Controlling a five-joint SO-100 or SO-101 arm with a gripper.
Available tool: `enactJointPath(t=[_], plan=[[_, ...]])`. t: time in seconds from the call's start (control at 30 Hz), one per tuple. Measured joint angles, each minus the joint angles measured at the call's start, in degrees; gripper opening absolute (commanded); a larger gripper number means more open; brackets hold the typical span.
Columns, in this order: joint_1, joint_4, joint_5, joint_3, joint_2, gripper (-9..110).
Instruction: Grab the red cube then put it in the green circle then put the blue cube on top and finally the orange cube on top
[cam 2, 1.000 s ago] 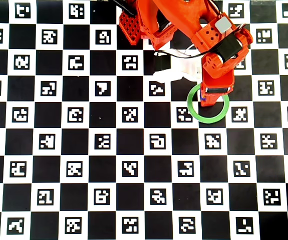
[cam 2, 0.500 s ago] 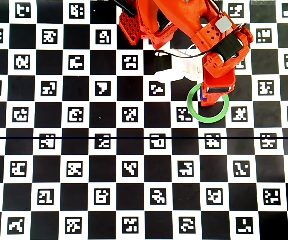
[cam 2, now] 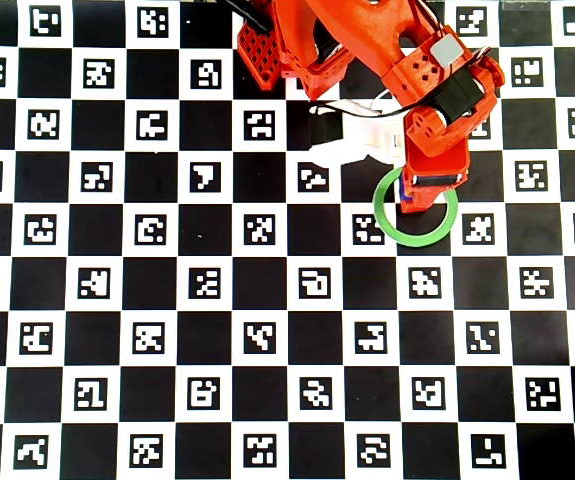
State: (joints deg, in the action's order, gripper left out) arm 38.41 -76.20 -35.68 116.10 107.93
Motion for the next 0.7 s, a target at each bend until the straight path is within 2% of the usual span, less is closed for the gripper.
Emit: enactJointPath(t=[0.3, 0.7], plan=[[0.1, 0.0, 0.0, 0.0, 0.0, 12], [0.1, -1.1, -2.7, 0.5, 0.0, 24]])
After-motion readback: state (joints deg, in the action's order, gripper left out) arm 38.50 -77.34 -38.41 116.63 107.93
